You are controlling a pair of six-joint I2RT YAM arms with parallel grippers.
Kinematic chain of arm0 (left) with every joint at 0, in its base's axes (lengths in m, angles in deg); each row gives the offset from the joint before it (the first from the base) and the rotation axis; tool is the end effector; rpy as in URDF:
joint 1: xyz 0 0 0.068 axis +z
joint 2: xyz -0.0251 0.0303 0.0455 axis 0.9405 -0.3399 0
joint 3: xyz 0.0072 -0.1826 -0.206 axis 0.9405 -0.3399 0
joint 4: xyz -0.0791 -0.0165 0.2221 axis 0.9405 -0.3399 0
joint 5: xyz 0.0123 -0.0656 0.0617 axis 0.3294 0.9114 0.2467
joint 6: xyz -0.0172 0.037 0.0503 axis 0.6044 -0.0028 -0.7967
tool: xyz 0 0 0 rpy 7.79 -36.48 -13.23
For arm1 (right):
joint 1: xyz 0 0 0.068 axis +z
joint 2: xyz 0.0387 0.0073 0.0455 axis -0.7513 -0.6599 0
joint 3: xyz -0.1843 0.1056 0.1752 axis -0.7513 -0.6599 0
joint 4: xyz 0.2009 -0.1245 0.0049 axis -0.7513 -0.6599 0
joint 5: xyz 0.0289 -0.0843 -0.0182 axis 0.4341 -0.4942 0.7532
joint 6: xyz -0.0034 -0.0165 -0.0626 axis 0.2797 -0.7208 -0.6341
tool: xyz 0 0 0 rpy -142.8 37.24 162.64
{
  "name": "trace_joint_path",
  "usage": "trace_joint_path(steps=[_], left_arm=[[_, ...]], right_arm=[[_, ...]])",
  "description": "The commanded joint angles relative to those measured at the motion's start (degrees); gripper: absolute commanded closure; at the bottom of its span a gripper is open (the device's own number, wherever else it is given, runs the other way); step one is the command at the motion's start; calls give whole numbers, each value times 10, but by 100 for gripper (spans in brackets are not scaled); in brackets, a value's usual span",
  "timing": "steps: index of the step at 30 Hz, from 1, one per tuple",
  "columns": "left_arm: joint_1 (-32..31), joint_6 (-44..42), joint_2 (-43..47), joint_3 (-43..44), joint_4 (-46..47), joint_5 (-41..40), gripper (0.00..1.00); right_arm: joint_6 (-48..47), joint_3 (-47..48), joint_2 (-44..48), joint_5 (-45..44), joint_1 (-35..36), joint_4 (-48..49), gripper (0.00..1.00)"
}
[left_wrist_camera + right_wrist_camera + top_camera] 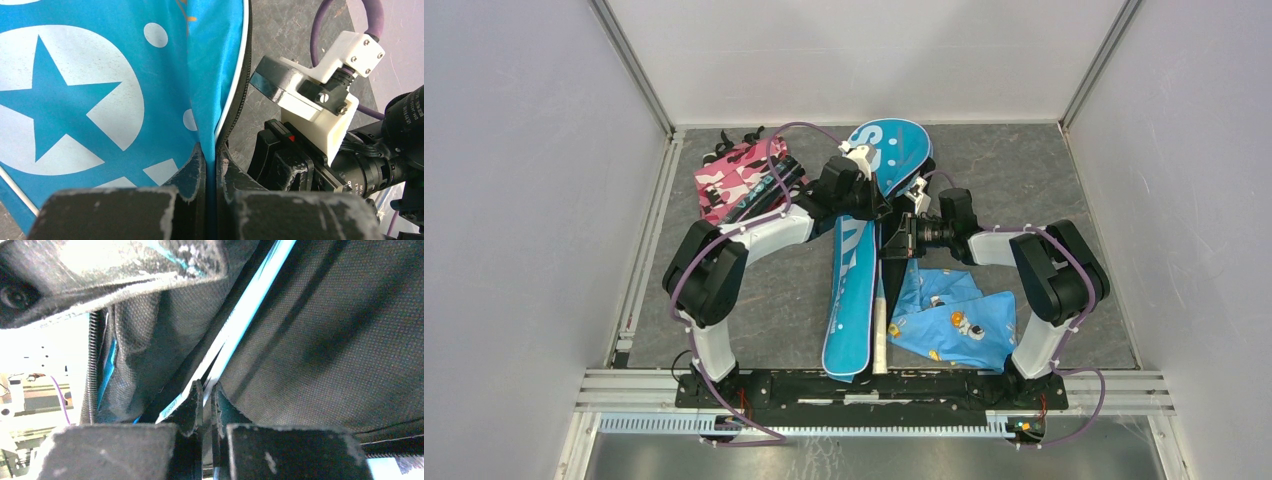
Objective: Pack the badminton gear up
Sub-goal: Place the racket in the racket bag.
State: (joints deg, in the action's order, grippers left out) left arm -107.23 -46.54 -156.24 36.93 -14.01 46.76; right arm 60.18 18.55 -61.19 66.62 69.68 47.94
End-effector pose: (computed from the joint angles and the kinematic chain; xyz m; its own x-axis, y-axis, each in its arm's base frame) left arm 0.3240 -0.2584 0.2386 -0.7012 -0.0784 -0.7087 0.4463 0.7269 -0.5220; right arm 0.2960 0.1557 0.1626 -0.9132 0.0322 -0.4062 -0.3577 0.4141 0.8370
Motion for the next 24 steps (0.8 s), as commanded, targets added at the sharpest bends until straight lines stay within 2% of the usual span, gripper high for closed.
trace_joint_path(steps=[1,20,24], left_arm=[[-21,27,33,-4,36,27,98],[-35,123,18,5,15,28,98],[-29,137,15,22,7,35,98]], right_arm=[[6,36,10,8,6,88,100],[115,45,-22,-21,12,196,100],[101,45,-20,-37,16,182,98]])
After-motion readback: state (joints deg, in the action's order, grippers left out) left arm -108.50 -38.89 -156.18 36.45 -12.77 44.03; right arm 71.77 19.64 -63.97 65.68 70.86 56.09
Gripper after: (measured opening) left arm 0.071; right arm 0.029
